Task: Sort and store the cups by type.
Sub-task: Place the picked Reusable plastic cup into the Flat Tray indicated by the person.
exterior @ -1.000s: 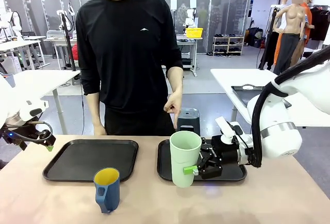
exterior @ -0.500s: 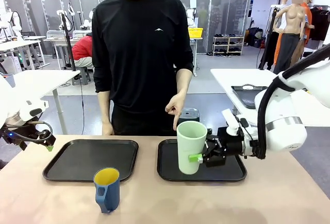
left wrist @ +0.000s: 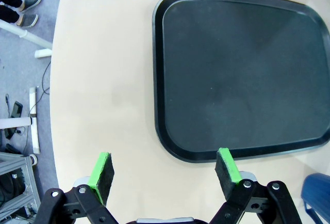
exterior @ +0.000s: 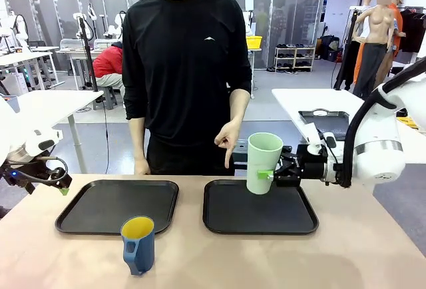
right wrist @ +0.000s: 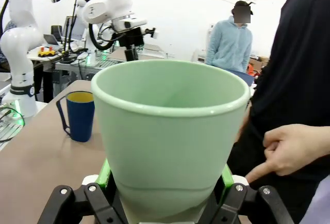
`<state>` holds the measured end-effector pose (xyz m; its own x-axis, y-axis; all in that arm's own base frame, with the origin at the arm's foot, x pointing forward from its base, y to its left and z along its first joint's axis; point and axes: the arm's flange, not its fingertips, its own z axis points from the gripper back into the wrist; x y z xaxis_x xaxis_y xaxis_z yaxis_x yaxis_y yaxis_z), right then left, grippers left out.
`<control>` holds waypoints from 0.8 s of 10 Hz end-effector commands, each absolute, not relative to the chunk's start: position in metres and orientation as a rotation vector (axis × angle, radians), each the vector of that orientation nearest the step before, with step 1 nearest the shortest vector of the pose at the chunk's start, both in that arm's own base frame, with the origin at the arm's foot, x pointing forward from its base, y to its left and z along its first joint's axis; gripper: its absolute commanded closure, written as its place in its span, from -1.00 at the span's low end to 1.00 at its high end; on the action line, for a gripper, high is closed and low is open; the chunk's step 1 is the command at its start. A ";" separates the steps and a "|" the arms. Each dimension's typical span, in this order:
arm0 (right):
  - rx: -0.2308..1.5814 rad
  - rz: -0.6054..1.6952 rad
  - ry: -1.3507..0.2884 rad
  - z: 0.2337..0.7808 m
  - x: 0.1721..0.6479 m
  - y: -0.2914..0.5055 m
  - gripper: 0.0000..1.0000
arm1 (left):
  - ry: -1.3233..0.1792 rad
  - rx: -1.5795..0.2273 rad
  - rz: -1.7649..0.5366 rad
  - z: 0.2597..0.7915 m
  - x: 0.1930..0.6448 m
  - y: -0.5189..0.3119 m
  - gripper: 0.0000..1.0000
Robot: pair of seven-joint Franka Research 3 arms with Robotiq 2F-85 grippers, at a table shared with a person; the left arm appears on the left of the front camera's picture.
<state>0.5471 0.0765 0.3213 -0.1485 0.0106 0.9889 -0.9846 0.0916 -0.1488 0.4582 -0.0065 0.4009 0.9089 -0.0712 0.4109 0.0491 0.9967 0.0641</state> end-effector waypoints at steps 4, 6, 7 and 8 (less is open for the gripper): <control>1.066 1.176 -1.385 0.319 0.565 0.069 -0.72 | -0.424 0.053 -0.060 0.401 0.459 -0.006 -1.00; 1.047 1.161 -1.388 0.308 0.571 0.062 -0.72 | -0.424 0.053 -0.060 0.401 0.459 -0.006 -1.00; 1.041 1.171 -1.388 0.299 0.575 0.061 -0.72 | -0.424 0.053 -0.060 0.401 0.459 -0.006 -1.00; 1.049 1.176 -1.381 0.289 0.578 0.060 -0.72 | -0.424 0.053 -0.060 0.401 0.459 -0.006 -1.00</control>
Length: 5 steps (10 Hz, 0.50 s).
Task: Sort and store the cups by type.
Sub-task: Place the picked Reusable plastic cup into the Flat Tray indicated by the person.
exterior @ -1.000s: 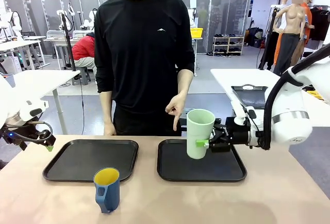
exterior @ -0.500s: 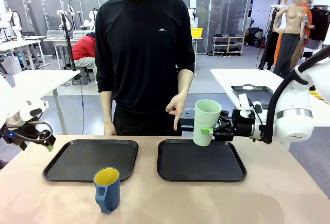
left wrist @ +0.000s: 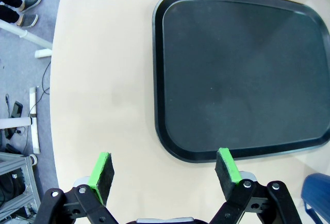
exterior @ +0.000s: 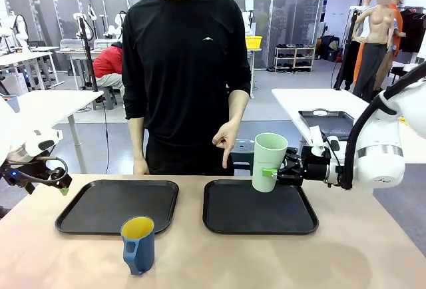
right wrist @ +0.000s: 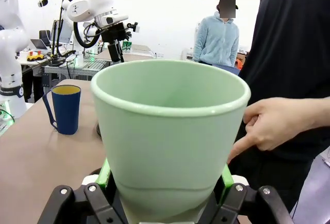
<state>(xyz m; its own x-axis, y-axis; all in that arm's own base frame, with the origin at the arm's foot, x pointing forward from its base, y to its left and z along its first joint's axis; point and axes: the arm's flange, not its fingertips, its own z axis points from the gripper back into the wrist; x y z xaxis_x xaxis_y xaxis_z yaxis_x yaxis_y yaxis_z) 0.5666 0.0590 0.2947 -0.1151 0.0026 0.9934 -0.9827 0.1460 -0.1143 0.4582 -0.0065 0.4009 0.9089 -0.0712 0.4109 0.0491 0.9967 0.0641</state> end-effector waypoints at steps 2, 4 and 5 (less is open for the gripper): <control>1.063 1.170 -1.358 0.269 0.582 0.062 -0.72 | -0.424 0.053 -0.060 0.401 0.459 -0.006 -1.00; 1.039 1.166 -1.335 0.251 0.588 0.063 -0.72 | -0.424 0.053 -0.060 0.401 0.459 -0.006 -1.00; 1.030 1.165 -1.327 0.243 0.590 0.063 -0.72 | -0.424 0.053 -0.060 0.401 0.459 -0.006 -1.00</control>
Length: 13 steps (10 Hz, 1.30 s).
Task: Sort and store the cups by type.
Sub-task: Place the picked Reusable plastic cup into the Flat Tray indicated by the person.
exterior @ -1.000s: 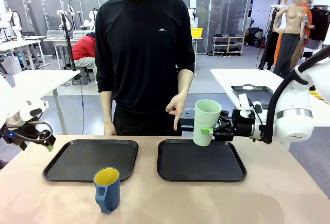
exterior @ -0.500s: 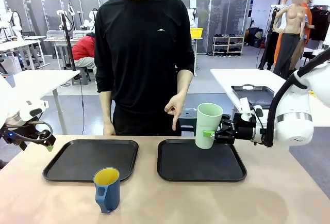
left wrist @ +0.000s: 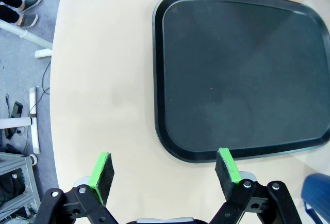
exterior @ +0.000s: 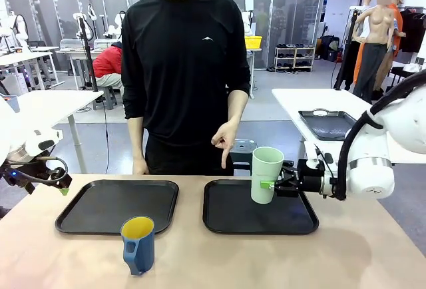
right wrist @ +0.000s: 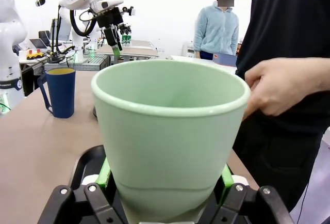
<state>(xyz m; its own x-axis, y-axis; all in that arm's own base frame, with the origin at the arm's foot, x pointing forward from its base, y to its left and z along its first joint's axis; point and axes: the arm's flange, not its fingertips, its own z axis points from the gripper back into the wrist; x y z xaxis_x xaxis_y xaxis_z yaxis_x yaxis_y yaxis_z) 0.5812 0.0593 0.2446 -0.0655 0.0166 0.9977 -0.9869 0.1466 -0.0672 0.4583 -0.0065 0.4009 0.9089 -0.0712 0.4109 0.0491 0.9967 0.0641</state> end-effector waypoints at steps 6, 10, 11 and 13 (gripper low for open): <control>1.048 1.125 -1.277 0.211 0.597 0.065 -0.72 | -0.424 0.053 -0.060 0.401 0.459 -0.006 -1.00; 1.050 1.108 -1.248 0.211 0.596 0.064 -1.00 | -0.424 0.053 -0.060 0.401 0.459 -0.006 -1.00; 1.051 1.109 -1.240 0.212 0.595 0.064 -1.00 | -0.424 0.053 -0.060 0.401 0.459 -0.006 -1.00; 1.047 1.109 -1.230 0.214 0.593 0.062 -1.00 | -0.424 0.053 -0.060 0.401 0.459 -0.006 -1.00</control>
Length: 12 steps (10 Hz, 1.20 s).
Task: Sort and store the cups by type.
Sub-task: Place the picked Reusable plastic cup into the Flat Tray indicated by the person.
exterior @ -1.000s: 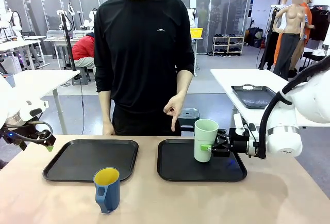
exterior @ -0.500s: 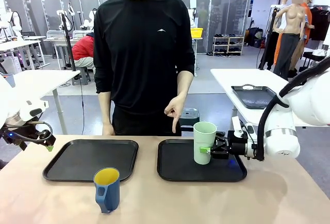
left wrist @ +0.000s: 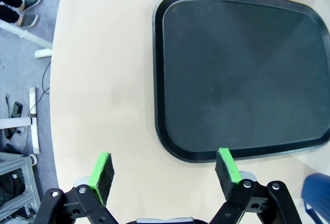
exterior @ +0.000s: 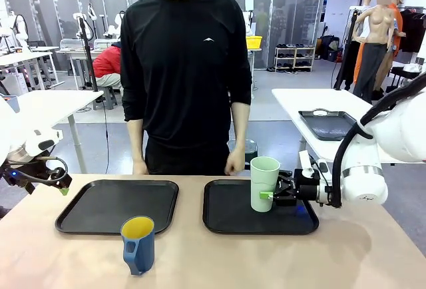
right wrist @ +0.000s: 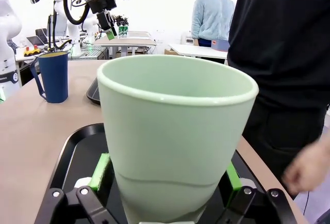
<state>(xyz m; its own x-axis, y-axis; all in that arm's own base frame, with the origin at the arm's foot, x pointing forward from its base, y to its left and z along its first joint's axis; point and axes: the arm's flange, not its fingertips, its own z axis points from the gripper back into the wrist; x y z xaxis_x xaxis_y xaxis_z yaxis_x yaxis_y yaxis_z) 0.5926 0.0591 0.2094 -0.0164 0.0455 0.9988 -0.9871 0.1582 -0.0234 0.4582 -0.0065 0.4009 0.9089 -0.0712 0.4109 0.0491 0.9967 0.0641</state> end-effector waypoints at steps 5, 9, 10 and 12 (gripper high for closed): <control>1.038 1.085 -1.176 0.223 0.590 0.047 -1.00 | -0.424 0.053 -0.060 0.401 0.459 -0.006 -1.00; 1.029 1.056 -1.155 0.224 0.582 0.022 -1.00 | -0.424 0.053 -0.060 0.401 0.459 -0.006 -1.00; 1.032 1.054 -1.150 0.224 0.579 0.017 -1.00 | -0.424 0.053 -0.060 0.401 0.459 -0.006 -1.00; 1.012 1.043 -1.145 0.224 0.572 -0.001 -1.00 | -0.424 0.053 -0.060 0.401 0.459 -0.006 -1.00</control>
